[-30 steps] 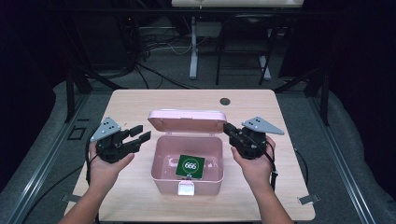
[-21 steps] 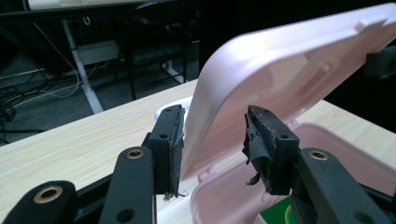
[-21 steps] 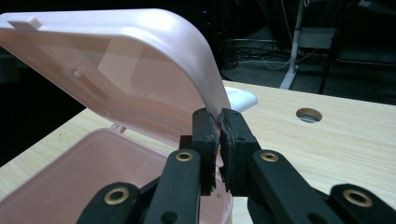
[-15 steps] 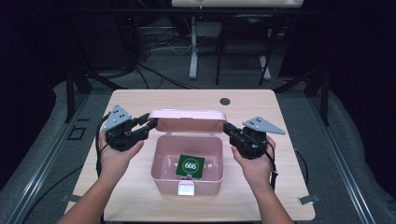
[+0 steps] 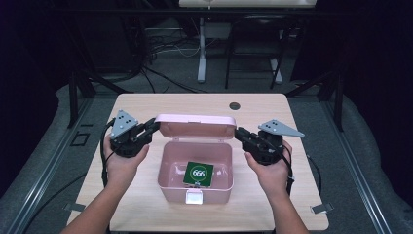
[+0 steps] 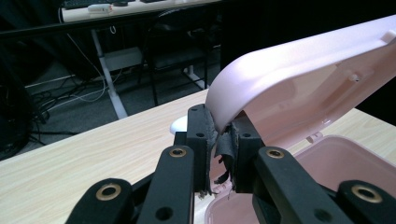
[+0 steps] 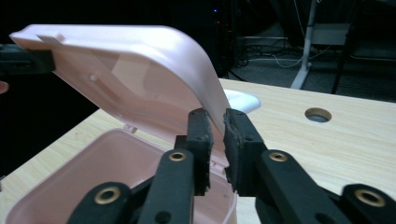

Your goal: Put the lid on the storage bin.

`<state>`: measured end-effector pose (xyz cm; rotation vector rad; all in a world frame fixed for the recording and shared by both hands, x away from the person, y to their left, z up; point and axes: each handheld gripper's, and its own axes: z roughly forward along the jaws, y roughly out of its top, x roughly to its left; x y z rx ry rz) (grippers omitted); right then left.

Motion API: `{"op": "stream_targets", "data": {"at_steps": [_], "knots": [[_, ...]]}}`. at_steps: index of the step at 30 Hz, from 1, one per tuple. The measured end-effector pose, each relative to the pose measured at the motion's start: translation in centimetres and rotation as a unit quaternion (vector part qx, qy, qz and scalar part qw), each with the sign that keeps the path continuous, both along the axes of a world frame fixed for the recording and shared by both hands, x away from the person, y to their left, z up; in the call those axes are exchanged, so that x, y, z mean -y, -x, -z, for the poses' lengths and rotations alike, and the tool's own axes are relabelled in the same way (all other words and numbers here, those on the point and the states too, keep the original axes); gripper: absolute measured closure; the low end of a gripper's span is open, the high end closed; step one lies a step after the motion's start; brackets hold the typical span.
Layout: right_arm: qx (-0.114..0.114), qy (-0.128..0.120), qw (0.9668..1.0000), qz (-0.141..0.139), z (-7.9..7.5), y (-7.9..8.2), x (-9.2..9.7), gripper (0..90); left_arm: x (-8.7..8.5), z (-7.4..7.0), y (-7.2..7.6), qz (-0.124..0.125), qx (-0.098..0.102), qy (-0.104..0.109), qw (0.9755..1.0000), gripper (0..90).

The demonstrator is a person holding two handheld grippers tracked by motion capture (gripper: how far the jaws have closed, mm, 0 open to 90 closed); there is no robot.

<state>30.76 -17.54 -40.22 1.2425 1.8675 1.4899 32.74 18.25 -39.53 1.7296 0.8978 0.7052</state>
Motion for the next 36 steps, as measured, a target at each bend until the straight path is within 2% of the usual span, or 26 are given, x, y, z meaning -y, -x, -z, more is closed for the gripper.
{"op": "stream_targets", "data": {"at_steps": [2, 5, 6, 8, 12, 22, 26, 31, 36], "knots": [[0.006, -0.005, 1.0000, -0.005, -0.4, 0.2, 0.3, 77.0, 0.0, 0.0, 0.1, 0.001, -0.001, -0.004, 1.0000, 81.4], [0.025, -0.009, 0.9995, 0.013, -1.2, 0.9, 1.1, 77.3, -0.2, 0.0, 0.3, 0.004, -0.004, -0.003, 1.0000, 81.4], [0.025, -0.009, 0.9995, 0.013, -1.2, 0.9, 1.1, 77.3, -0.2, 0.1, 0.3, 0.004, -0.004, -0.001, 1.0000, 81.4], [0.030, -0.025, 0.9989, 0.026, -1.5, 1.1, 1.8, 77.1, -0.2, 0.1, 0.5, 0.008, -0.005, 0.000, 1.0000, 80.7], [0.022, -0.032, 0.9989, 0.027, -1.2, 0.7, 1.9, 75.5, -0.4, 0.2, 0.8, 0.014, -0.009, 0.000, 0.9999, 80.1], [0.017, -0.028, 0.9992, 0.024, -0.7, 0.0, 1.2, 74.3, -0.8, 0.6, 1.7, 0.031, -0.020, 0.004, 0.9993, 79.1], [0.017, -0.025, 0.9992, 0.025, -0.6, 0.1, 1.1, 74.1, -1.3, 0.7, 2.3, 0.040, -0.025, 0.020, 0.9987, 80.0], [0.018, -0.025, 0.9992, 0.025, -0.5, 0.2, 1.0, 74.1, -1.2, 0.6, 2.8, 0.042, -0.019, 0.010, 0.9989, 80.1], [0.016, -0.020, 0.9994, 0.022, -0.2, 0.0, 0.8, 73.7, -1.3, 0.7, 2.9, 0.046, -0.018, 0.012, 0.9987, 79.6]]}}
